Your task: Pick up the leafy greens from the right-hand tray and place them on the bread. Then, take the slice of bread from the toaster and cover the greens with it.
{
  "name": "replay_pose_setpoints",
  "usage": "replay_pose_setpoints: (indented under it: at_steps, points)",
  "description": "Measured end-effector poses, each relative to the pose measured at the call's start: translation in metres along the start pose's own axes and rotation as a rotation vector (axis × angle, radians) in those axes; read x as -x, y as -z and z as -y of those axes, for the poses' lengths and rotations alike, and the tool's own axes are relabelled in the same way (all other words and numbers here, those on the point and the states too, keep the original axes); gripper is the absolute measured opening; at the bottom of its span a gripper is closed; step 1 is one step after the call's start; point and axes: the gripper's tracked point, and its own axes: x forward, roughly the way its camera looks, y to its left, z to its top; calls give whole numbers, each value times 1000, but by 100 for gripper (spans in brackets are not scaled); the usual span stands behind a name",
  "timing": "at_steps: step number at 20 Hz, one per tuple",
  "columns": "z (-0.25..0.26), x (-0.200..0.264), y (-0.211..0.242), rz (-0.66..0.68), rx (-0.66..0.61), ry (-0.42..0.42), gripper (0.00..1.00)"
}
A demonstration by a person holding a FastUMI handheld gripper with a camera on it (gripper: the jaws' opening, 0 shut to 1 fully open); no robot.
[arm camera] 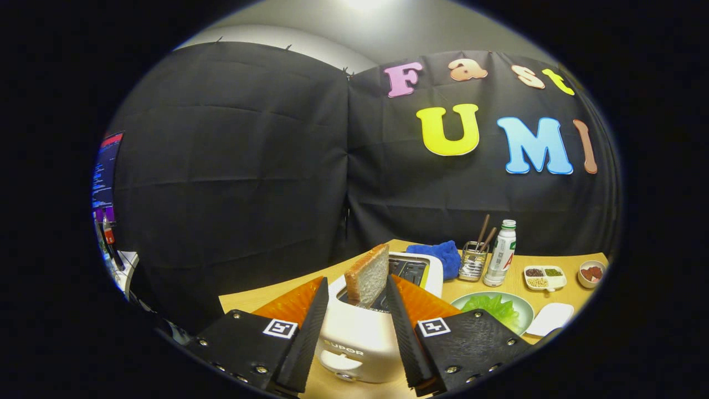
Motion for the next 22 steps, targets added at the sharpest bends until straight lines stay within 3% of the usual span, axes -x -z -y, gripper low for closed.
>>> replay_pose_setpoints:
  at_steps: [7, 9, 10, 11, 13, 14, 16, 17, 22]
  points:
    - [1, -30, 3, -13, 28, 135, 65]
    - [15, -30, 3, 1, 46, 230, 53]
    - [17, -30, 3, 6, 34, 240, 29]
    - [12, -37, 6, 2, 20, 221, 19]
    - [14, -38, 6, -6, 4, 212, 21]
    - [10, -36, 5, -3, -15, 194, 11]
    - [15, -37, 6, -2, -36, 200, 11]
    - [14, -37, 6, -5, -47, 193, 5]
    - [6, -37, 4, 8, -16, 143, 5]
